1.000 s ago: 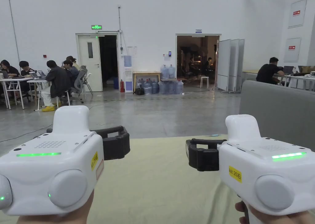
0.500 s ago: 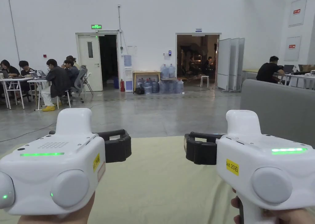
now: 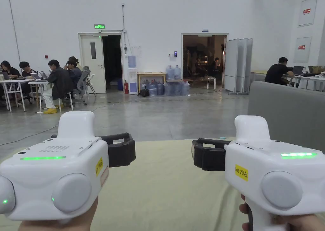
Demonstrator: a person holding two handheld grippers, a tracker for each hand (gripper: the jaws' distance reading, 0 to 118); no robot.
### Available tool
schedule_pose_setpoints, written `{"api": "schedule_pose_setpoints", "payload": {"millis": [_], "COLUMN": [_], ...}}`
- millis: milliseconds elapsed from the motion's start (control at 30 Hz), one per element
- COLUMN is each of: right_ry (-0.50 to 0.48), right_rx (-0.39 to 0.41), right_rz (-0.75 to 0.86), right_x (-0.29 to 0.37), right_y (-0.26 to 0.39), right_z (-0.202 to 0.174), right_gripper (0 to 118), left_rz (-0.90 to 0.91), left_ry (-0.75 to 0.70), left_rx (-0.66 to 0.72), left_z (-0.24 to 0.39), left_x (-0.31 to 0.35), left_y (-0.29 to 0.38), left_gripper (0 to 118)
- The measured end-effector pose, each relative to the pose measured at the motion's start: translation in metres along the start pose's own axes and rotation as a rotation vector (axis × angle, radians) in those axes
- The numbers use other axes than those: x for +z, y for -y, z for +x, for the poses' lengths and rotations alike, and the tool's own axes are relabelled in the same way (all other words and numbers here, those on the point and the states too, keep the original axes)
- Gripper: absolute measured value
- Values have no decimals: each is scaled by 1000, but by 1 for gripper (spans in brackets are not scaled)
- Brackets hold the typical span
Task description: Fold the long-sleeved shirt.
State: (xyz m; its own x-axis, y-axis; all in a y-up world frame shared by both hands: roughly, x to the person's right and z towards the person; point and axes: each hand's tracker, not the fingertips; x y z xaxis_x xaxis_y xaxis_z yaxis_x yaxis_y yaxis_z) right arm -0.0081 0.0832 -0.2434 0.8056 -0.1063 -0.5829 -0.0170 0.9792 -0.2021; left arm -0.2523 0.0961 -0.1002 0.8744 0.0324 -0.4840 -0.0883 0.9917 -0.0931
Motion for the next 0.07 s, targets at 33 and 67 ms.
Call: {"api": "schedule_pose_setpoints", "payload": {"millis": [33,67], "right_ry": [-6,-13], "right_rx": [-1,-3], "right_rz": [-3,-8], "right_x": [0,-1], "right_y": [0,1], "right_z": [0,1], "right_gripper": [118,118], "left_rz": [-2,-6], "left_ry": [2,4], "left_rx": [3,3], "left_z": [-1,-1], "left_x": [-1,-2], "left_y": [0,1], "left_gripper": [118,118]}}
